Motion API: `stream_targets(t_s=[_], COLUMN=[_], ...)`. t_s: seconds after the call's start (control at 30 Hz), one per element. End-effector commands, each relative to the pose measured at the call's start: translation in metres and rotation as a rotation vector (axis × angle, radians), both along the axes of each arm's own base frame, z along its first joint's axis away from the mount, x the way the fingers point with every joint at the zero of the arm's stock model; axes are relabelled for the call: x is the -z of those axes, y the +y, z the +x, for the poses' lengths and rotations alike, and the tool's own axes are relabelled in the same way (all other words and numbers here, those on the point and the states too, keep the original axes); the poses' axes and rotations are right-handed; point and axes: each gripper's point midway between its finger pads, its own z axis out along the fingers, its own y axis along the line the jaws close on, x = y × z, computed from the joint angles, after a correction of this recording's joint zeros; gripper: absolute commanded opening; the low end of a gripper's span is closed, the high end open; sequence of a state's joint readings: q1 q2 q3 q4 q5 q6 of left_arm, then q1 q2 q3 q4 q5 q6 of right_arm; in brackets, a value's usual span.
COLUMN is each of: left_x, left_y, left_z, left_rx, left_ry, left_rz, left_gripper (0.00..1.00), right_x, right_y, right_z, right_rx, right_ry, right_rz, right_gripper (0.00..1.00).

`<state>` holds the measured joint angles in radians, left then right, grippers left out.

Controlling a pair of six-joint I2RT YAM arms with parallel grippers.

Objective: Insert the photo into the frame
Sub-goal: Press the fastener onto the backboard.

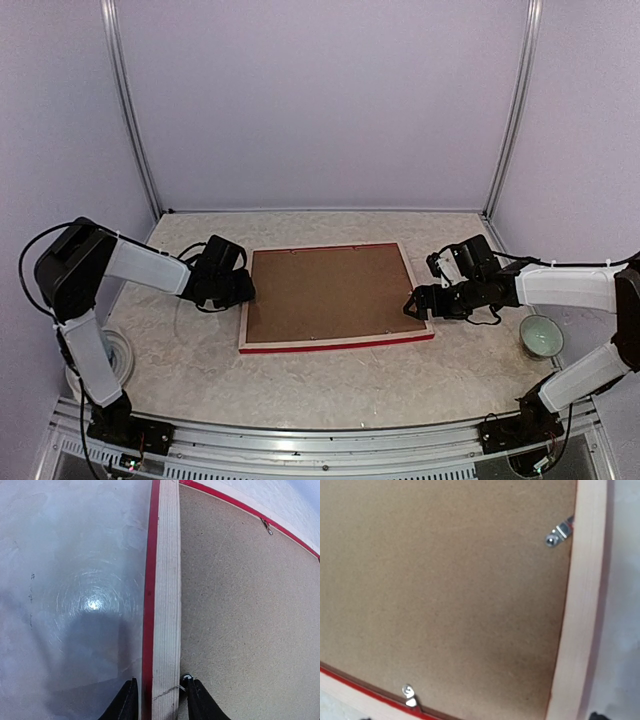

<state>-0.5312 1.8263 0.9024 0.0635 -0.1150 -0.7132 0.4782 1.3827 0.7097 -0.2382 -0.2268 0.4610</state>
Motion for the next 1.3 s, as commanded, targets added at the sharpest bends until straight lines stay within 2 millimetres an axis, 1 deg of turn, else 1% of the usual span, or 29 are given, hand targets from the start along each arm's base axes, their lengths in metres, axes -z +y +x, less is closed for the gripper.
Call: stream_targets(t_s=[0.0,0.2,0.3,0.37,0.43,0.5,0.53,0.6,0.67,0.73,0.87,0.93,0.97,1.03,1.13,1.2,1.27], left_x=[0.017,0.022,0.023,0.023,0.021,0.018,0.016,0.008,-0.002,-0.011,-0.039,-0.055,-0.061,-0.074,-0.086,-0.093,-0.1], left_y=[0.001,0.007,0.009,0.009,0.009,0.01,0.011,0.012,0.013,0.016,0.012,0.007,0.001,-0.008,-0.024,-0.041,-0.062], left_z=[-0.006,-0.009,-0.01,-0.011,-0.011,-0.012,-0.012,-0.012,-0.01,-0.012,-0.011,-0.011,-0.013,-0.014,-0.018,-0.022,-0.029], left_rx=[0.013,-0.001,-0.003,-0.004,-0.004,-0.006,-0.008,-0.013,-0.019,-0.021,-0.013,0.001,0.017,0.043,0.105,0.179,0.287], left_ry=[0.054,0.062,0.065,0.065,0.061,0.057,0.054,0.039,0.008,0.001,-0.062,-0.102,-0.118,-0.151,-0.191,-0.223,-0.255], left_rz=[0.024,0.045,0.046,0.047,0.045,0.045,0.048,0.056,0.065,0.091,0.137,0.177,0.205,0.266,0.323,0.334,0.336], left_gripper=[0.33,0.2,0.1,0.09,0.1,0.18,0.23,0.39,0.51,0.63,0.83,0.92,0.97,0.99,0.99,0.99,0.99], right_x=[-0.004,-0.007,-0.009,-0.01,-0.012,-0.014,-0.016,-0.021,-0.026,-0.031,-0.041,-0.048,-0.049,-0.052,-0.054,-0.054,-0.054], right_y=[0.003,0.002,0.002,0.001,0.001,0.0,0.0,0.0,-0.001,-0.002,-0.006,-0.01,-0.012,-0.016,-0.021,-0.024,-0.026], right_z=[0.002,0.002,0.002,0.002,0.002,0.002,0.002,0.002,0.002,0.002,0.002,0.003,0.003,0.003,0.003,0.003,0.002], right_rx=[-0.01,-0.01,-0.008,-0.007,-0.007,-0.007,-0.006,-0.006,-0.007,-0.007,0.004,0.016,0.023,0.029,0.037,0.043,0.045], right_ry=[-0.011,-0.017,-0.02,-0.022,-0.026,-0.03,-0.032,-0.044,-0.057,-0.068,-0.102,-0.122,-0.127,-0.13,-0.133,-0.132,-0.131], right_rz=[-0.005,-0.007,-0.007,-0.01,-0.01,-0.012,-0.013,-0.011,-0.004,0.005,0.012,0.013,0.01,0.005,0.002,-0.001,-0.004], right_gripper=[0.94,0.94,0.94,0.94,0.94,0.94,0.96,0.99,0.99,0.99,0.99,0.99,0.99,0.99,0.99,0.99,0.99])
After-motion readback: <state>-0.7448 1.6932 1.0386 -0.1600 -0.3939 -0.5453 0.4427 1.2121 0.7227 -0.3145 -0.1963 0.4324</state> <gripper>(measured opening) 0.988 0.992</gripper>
